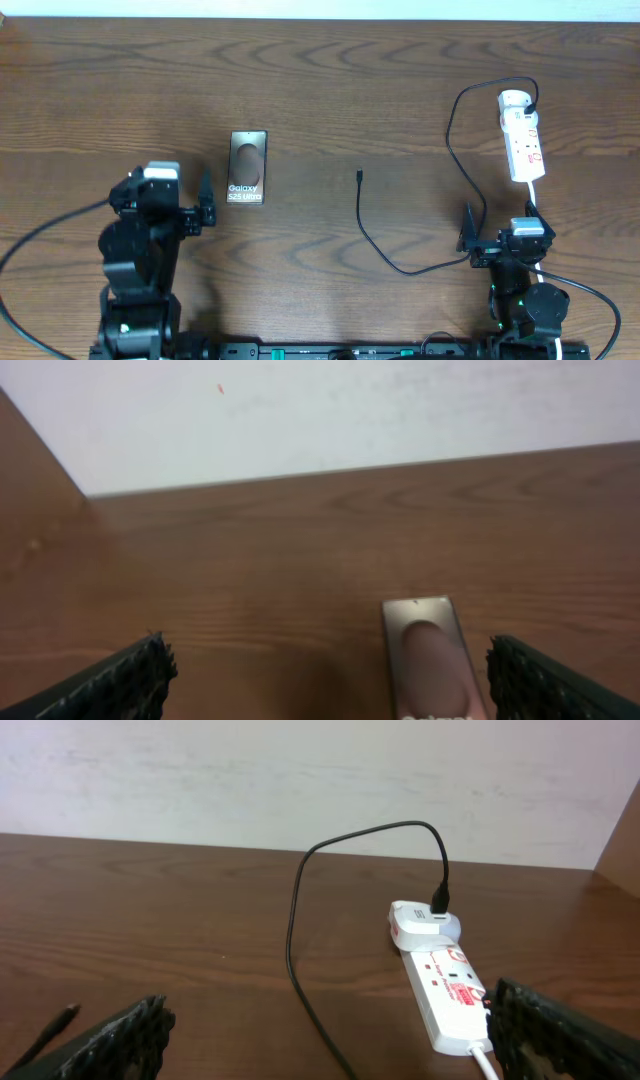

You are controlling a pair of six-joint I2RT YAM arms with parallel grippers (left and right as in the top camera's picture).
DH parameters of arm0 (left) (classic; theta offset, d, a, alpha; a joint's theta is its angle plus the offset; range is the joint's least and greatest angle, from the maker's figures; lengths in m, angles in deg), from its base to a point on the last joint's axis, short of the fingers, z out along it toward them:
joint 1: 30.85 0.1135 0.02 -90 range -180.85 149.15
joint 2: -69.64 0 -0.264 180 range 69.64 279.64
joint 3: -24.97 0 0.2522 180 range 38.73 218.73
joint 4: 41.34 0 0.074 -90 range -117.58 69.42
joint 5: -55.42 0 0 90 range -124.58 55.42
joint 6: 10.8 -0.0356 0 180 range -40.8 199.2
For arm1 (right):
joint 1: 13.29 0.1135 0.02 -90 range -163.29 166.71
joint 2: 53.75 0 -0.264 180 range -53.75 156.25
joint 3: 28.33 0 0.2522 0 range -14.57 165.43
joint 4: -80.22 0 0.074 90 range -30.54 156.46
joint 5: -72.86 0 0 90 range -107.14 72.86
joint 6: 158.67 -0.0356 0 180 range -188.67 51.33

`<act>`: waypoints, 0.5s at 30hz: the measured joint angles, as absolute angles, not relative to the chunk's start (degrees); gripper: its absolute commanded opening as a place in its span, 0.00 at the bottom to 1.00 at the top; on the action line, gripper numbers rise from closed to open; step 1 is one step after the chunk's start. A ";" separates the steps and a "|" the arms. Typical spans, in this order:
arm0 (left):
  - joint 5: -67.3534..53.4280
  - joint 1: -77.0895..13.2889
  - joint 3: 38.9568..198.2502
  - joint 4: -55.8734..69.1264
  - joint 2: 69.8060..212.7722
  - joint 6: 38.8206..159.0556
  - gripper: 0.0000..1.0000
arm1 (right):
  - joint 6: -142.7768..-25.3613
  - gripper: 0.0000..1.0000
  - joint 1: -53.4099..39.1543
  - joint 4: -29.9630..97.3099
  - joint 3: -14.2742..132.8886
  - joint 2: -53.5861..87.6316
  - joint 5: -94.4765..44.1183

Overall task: Plug charger to phone and switch on socket
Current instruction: 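Move the left gripper forward over the Galaxy phone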

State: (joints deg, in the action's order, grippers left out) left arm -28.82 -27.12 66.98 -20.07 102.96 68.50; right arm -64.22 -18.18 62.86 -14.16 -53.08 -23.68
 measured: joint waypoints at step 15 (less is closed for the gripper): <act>-28.03 -27.10 93.95 4.32 125.98 71.74 0.97 | -64.22 0.99 -18.18 62.86 -14.16 -53.08 -23.68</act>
